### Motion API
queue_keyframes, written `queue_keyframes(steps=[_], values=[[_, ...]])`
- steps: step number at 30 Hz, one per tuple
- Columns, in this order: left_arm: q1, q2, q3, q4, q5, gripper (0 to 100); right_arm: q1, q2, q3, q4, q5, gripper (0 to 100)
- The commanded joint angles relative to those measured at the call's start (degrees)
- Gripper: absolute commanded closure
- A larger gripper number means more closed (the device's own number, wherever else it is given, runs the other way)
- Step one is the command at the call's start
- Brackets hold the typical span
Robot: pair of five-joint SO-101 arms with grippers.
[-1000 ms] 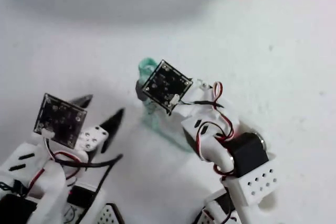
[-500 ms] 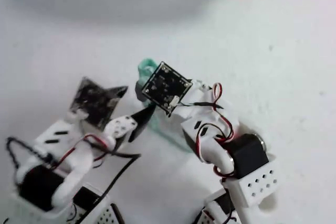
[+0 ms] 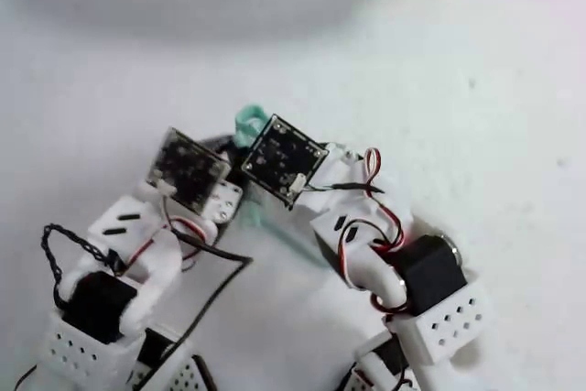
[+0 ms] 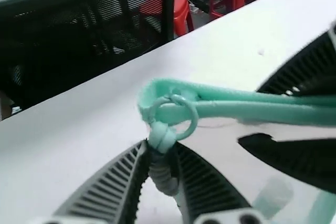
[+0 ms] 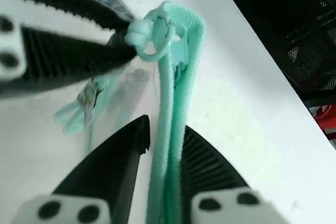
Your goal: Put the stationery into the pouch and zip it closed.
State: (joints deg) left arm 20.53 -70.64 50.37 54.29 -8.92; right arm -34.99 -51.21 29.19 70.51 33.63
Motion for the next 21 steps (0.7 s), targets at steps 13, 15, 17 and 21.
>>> queue_keyframes(steps=[13,15,17,21], values=[[-19.7,0.0,-0.2,-7.2,8.9,98,-1.0,-4.9,1.8,2.9,0.1,97.8],[-21.4,0.1,0.0,-8.1,9.3,98,-1.0,-5.6,3.7,2.7,0.1,97.8],[-22.5,0.0,0.9,-8.2,10.8,98,-1.0,-6.0,5.8,2.6,1.1,97.8],[-22.9,0.0,1.8,-8.1,12.5,98,-0.9,-6.5,7.2,2.6,1.9,97.8]])
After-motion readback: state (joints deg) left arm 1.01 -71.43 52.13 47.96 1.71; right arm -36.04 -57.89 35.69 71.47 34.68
